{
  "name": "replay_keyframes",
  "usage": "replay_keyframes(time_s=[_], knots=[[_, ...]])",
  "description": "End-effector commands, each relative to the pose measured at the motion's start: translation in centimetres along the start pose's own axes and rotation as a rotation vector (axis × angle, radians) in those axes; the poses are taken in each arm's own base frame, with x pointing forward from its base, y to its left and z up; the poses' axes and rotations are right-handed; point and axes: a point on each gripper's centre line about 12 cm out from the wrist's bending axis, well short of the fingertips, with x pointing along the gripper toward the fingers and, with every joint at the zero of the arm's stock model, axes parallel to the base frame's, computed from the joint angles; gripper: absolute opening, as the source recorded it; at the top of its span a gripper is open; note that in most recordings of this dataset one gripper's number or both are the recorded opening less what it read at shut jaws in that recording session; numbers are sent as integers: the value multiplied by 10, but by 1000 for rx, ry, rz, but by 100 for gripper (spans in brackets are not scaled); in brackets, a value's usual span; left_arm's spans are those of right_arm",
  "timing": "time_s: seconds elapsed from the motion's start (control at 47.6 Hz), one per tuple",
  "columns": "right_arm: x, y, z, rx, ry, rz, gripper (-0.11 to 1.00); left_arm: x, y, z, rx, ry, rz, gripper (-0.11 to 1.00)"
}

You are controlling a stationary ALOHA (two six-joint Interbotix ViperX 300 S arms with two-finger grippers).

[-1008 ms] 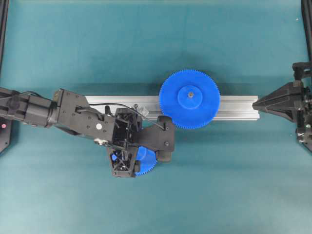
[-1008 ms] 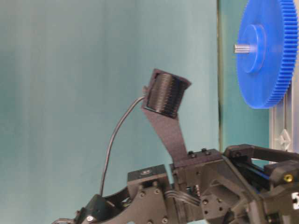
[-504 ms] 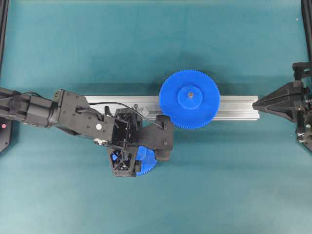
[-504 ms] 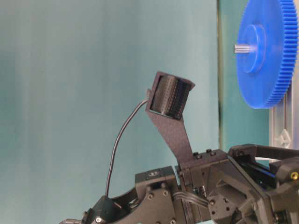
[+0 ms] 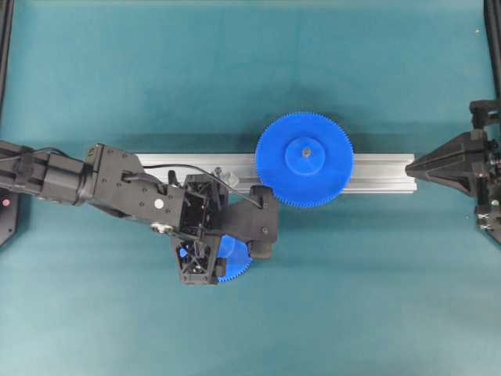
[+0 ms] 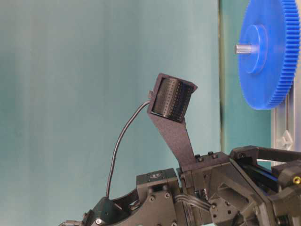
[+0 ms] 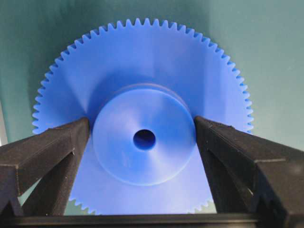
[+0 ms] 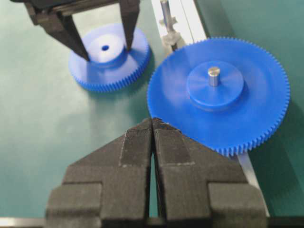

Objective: Insert the small gear onto the shaft.
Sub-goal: 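Close the left gripper on the small blue gear's hub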

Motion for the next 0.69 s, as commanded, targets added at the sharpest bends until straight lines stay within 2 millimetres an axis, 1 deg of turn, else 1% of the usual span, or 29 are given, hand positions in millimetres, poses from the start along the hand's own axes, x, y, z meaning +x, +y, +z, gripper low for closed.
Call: replay_keyframes(time_s=[0.0,0.504,0.567,0.609,0.672], knots=[[0,1,7,9,-20,2,3,-8,-1,2,4,-14,-1,92],[0,2,7,10,-21,4,3,-7,-1,3,2,-12,-1,90],[0,1,7,8,-20,3,3,-8,-2,4,4,-15,-2,87],[0,1,6,10,-20,4,3,-9,-2,5,4,-18,-2,83],[0,1,7,10,-22,3,3,-10,-3,6,7,-24,-3,73]])
